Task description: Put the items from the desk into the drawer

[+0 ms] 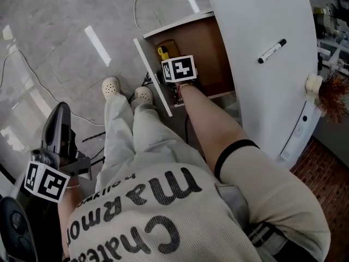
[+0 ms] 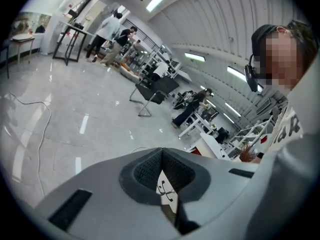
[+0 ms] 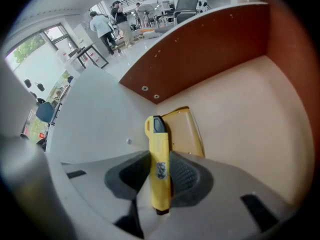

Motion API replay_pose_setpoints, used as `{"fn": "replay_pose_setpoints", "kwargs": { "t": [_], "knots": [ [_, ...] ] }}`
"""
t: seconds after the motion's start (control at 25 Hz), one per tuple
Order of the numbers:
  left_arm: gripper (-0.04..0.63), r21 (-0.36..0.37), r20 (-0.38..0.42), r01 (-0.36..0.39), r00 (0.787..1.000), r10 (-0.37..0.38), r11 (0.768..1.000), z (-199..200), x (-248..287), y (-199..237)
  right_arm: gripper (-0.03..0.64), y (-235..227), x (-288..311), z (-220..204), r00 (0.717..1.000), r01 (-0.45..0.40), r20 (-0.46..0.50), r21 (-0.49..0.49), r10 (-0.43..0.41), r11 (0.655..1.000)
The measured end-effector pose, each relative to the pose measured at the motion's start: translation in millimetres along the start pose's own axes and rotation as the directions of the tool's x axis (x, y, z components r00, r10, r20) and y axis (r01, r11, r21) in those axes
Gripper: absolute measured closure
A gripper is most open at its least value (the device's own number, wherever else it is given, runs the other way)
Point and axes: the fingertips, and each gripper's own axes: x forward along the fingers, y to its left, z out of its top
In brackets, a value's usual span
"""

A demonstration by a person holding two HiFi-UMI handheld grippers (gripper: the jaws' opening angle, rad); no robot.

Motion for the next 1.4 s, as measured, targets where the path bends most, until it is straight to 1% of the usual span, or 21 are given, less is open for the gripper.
{"fn": "replay_pose_setpoints", "kwargs": {
  "t": [0.08,0.2,0.32,0.4,0.44,0.56,0.64,0.76,0.84,0.96,1.0,1.08,1.16,1.24,1.28,1.4],
  "knots": [
    [0.594,-0.011,0.013,-0.021,1.0,0.021,1.0,-2.4,-3.4,-0.7,0.494,0.9,0.2,-0.8,1.0,-0.006,-0.011,-0.029,0.006,1.0],
    [0.595,0.005,0.019,-0.042,0.999,0.042,0.999,-5.9,-7.4,-6.0,0.494,1.3,0.4,-1.9,1.0,-0.008,-0.019,-0.051,0.007,0.999],
    [0.594,0.004,0.032,-0.047,0.998,0.047,0.999,-8.8,-8.2,-12.3,0.484,-1.1,-0.6,-0.6,1.0,0.007,-0.007,-0.006,-0.007,1.0],
    [0.595,-0.007,0.038,-0.039,0.998,0.04,0.999,-10.4,-8.6,-17.1,0.45,-1.8,-5.7,3.8,1.0,0.02,0.017,0.049,-0.021,0.999],
    [0.594,-0.008,0.039,-0.035,0.999,0.035,0.999,-10.9,-9.0,-20.4,0.449,0.1,-10.1,7.2,0.999,0.014,0.033,0.078,-0.017,0.997],
    [0.595,-0.007,0.045,-0.021,0.999,0.021,1.0,-10.3,-11.5,-34.4,0.458,14.8,-31.4,19.2,0.996,-0.053,0.084,0.129,0.043,0.99],
    [0.595,-0.003,0.056,-0.005,0.998,0.005,1.0,-4.4,-12.4,-47.1,0.471,28.5,-53.7,30.8,0.987,-0.101,0.133,0.118,0.085,0.988],
    [0.595,0.025,0.08,0.032,0.996,-0.034,0.999,12.0,-14.0,-74.5,0.471,54.7,-97.4,45.8,0.968,-0.171,0.198,0.068,0.154,0.983],
    [0.595,0.06,0.089,0.057,0.994,-0.063,0.997,23.0,-15.1,-98.7,0.472,68.0,-134.0,53.3,0.948,-0.212,0.25,0.04,0.196,0.976],
    [0.595,0.132,0.09,0.088,0.991,-0.1,0.987,38.0,-13.9,-134.9,0.477,75.0,-194.4,66.8,0.907,-0.259,0.351,0.025,0.234,0.965],
    [0.594,0.152,0.092,0.106,0.988,-0.12,0.983,44.6,-11.0,-145.9,0.477,72.8,-214.7,74.3,0.89,-0.265,0.392,0.026,0.234,0.964],
    [0.594,0.183,0.104,0.163,0.977,-0.184,0.97,59.8,-0.8,-168.1,0.477,59.6,-254.5,91.3,0.85,-0.264,0.482,0.038,0.214,0.964],
    [0.594,0.206,0.114,0.219,0.963,-0.246,0.954,70.8,10.0,-188.8,0.477,35.7,-291.9,101.3,0.812,-0.246,0.559,0.063,0.17,0.967],
    [0.595,0.22,0.103,0.252,0.955,-0.279,0.942,75.3,19.3,-202.3,0.477,4.4,-324.2,103.5,0.782,-0.212,0.616,0.115,0.098,0.971],
    [0.594,0.226,0.087,0.265,0.953,-0.29,0.938,76.7,24.3,-206.4,0.477,-12.3,-337.4,102.9,0.768,-0.195,0.638,0.157,0.052,0.968],
    [0.594,0.24,0.034,0.312,0.944,-0.329,0.92,85.6,44.6,-214.9,0.469,-60.2,-366.6,100.0,0.728,-0.161,0.678,0.31,-0.1,0.937]
  ]
}}
